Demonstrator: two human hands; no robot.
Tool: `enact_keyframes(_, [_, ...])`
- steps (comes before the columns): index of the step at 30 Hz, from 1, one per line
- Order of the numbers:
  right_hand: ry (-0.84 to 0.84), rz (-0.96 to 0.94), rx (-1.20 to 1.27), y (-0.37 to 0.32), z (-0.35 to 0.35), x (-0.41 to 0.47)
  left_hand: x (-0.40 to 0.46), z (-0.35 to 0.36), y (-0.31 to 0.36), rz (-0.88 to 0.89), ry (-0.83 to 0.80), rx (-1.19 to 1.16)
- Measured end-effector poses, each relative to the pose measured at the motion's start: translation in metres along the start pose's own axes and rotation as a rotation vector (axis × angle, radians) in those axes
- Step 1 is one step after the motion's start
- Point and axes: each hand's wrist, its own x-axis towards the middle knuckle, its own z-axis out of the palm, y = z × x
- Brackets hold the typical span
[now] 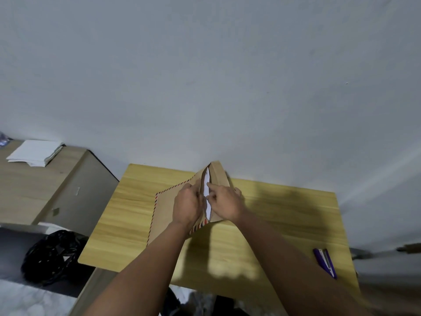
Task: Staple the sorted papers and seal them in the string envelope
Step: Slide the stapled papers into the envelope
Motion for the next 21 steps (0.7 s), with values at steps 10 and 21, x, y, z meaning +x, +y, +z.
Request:
enact_keyframes(10, [0.072,0.204,0.273,0.001,-0.012,-0.005,-0.001,-0.002,-0.008,-0.067,0.037,-0.148])
enact_keyframes(21, [-0.109,-0.113,-0.011,-0.01,-0.069,0.016,0.017,-0.049,-0.032,0.03,0.173,0.031])
